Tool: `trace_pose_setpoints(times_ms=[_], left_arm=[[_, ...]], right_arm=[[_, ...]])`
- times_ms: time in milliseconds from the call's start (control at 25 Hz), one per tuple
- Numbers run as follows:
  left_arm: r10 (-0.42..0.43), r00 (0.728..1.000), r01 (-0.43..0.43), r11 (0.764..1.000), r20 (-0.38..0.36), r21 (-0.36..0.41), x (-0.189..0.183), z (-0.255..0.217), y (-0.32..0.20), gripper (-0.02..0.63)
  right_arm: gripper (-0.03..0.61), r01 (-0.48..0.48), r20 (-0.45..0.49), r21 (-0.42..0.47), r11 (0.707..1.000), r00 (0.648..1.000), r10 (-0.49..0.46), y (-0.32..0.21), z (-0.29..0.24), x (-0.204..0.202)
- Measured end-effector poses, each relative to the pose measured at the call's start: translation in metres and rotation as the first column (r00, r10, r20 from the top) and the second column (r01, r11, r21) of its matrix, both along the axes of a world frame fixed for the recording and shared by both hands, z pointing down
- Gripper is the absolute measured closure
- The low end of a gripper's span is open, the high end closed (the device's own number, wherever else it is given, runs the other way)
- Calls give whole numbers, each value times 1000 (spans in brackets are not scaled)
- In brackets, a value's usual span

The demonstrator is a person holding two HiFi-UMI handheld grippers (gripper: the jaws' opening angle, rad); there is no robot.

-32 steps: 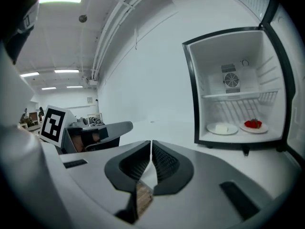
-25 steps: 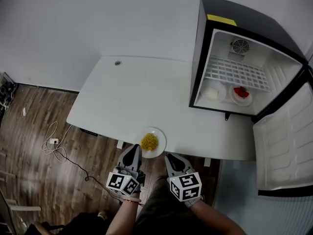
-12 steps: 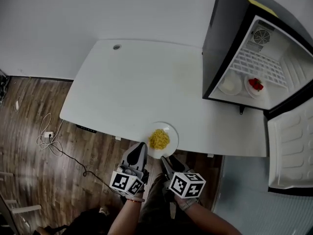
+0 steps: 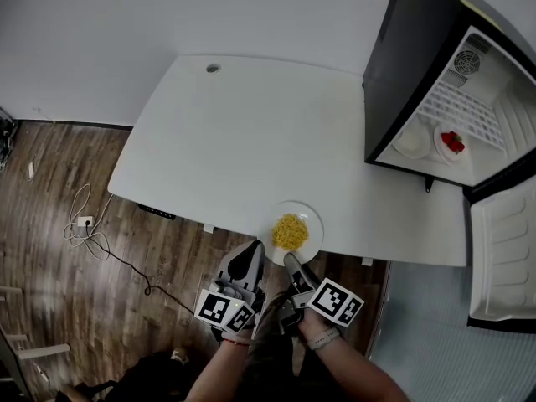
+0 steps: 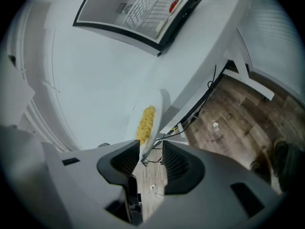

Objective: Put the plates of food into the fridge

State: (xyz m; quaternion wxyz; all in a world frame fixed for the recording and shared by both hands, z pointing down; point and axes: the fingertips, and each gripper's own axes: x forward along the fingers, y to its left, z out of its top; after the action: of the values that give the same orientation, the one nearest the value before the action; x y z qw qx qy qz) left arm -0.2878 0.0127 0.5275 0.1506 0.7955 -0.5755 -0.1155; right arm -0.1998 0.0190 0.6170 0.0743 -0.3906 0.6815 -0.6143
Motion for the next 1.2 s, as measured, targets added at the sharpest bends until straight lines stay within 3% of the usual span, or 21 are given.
trace_pose_setpoints(times_ms=[280,360,480,1200], left_arm=[[9,1000,-9,1000,-6,-9,0,1,4,607],[12,1000,-12,1000,-5,-12,0,0,4,607],[15,1000,-15,1000,-6,-15,0,-1,2,607],[70,998,-70,997,-3,15,21,-28,-31,607]], right_arm=[[456,-59,131,-11,998,990,60,-8,-4,-2],[502,-63,142,-7,998,988,64,-10,-5,0],[515,-75,164,-17,997,983,76,-12,-6,3],[526,-123,230,22,992,966,115,-34,-43,41]])
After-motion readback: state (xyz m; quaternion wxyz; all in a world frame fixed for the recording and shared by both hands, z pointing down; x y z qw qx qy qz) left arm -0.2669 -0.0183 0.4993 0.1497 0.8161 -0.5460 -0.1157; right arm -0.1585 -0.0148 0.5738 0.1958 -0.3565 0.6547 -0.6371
